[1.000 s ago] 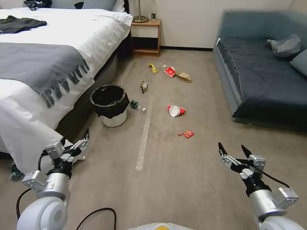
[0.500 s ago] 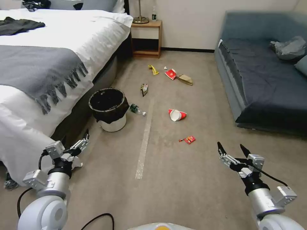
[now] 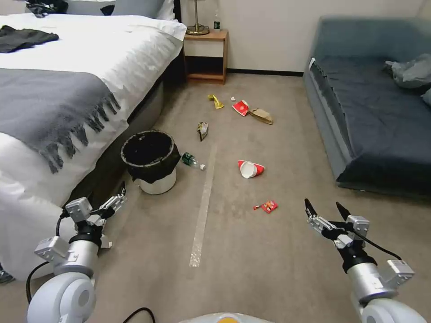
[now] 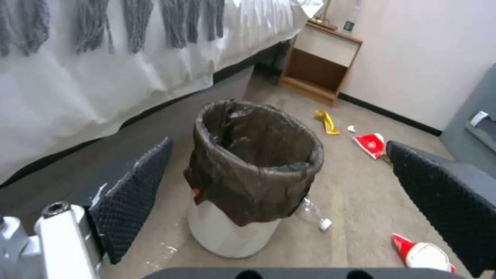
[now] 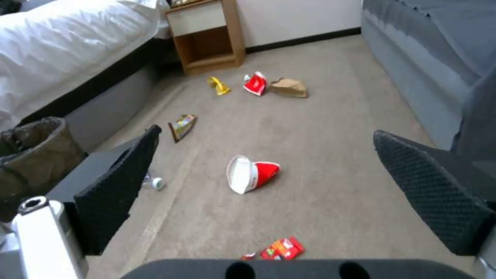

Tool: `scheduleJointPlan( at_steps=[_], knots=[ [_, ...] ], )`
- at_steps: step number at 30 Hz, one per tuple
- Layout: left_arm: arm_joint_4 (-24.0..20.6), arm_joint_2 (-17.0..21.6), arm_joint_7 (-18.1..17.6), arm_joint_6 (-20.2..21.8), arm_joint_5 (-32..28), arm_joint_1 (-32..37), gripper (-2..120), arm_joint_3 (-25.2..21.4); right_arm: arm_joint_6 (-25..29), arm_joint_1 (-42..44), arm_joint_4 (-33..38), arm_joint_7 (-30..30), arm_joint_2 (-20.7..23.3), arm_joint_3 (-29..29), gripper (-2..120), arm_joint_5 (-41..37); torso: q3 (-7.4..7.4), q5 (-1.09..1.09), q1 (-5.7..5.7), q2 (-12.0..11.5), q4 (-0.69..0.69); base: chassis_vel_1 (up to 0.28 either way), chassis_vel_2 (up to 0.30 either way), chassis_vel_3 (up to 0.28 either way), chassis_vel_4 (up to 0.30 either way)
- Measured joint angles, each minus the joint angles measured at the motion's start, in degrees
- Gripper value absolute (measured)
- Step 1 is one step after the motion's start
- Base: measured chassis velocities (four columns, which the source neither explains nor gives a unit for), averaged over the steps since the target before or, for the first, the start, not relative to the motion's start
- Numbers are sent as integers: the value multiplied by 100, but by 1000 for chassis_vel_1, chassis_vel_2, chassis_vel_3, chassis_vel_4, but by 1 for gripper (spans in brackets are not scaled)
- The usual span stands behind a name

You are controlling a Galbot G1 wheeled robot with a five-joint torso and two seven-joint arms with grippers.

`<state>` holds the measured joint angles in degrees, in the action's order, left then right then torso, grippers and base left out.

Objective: Pick up the trash can from the floor.

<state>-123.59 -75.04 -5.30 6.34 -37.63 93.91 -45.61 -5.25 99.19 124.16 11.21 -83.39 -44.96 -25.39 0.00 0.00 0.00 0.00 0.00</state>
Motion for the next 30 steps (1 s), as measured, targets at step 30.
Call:
scheduleJointPlan(
  at_steps=[30],
  knots=[
    [13,-14,-10,5,19,13,100,-1,-24,-32,-28,-8,-9,13,100,17,0,0,0,0,-1,-103,89,98,-95]
  ],
)
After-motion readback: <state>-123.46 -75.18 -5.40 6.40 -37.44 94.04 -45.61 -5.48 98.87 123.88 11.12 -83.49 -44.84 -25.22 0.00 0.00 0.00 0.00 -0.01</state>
